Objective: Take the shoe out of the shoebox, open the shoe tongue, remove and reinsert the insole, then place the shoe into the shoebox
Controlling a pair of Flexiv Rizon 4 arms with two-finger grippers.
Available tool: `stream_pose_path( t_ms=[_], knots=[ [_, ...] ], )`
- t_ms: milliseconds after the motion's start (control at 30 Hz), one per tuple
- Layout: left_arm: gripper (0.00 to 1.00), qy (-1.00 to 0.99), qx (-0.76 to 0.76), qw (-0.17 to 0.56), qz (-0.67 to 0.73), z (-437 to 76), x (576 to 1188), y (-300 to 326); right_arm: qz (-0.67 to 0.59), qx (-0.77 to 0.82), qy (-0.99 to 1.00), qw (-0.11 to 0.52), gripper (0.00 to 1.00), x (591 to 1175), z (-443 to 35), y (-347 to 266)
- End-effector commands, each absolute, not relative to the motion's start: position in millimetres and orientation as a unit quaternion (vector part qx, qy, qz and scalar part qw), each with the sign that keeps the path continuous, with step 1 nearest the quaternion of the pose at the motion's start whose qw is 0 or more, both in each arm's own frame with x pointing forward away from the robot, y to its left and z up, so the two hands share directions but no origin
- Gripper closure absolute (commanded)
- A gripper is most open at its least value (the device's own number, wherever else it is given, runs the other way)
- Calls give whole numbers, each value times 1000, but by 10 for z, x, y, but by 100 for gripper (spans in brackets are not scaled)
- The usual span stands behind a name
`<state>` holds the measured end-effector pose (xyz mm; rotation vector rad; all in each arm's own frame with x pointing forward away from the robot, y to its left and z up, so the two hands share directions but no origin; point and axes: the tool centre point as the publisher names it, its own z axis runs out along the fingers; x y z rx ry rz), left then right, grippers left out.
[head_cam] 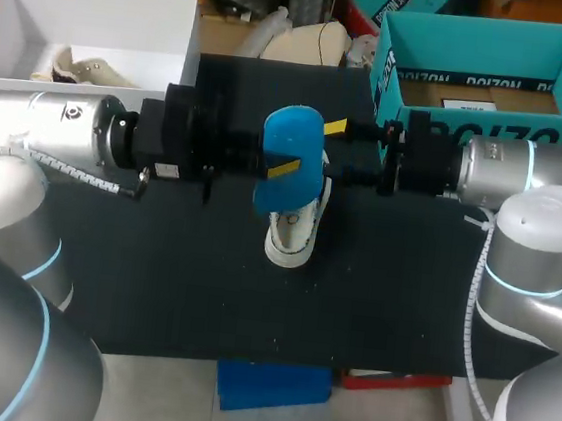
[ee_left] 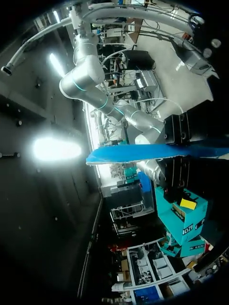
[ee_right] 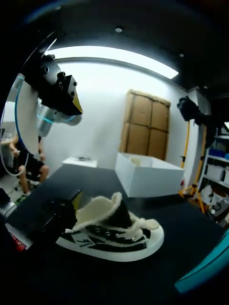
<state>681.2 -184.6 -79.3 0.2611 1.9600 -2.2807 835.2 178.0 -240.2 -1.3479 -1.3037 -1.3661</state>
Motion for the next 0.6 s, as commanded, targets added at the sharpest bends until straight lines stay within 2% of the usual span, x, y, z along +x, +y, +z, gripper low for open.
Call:
stream_pose_path(
  t_ms=[33, 467, 600],
  knots=[
    [100, 650, 83, 64, -753, -780, 6785, -1861, -540, -533, -515, 399, 0, 8355, -2408, 1793],
    [100, 650, 83, 64, -753, -780, 6785, -1861, -540, -533, -515, 399, 0, 8355, -2408, 1793],
    [100, 638, 180, 116, -740, -801, 6530, -1969, -540, -533, -515, 399, 0, 8355, -2408, 1793]
  ],
)
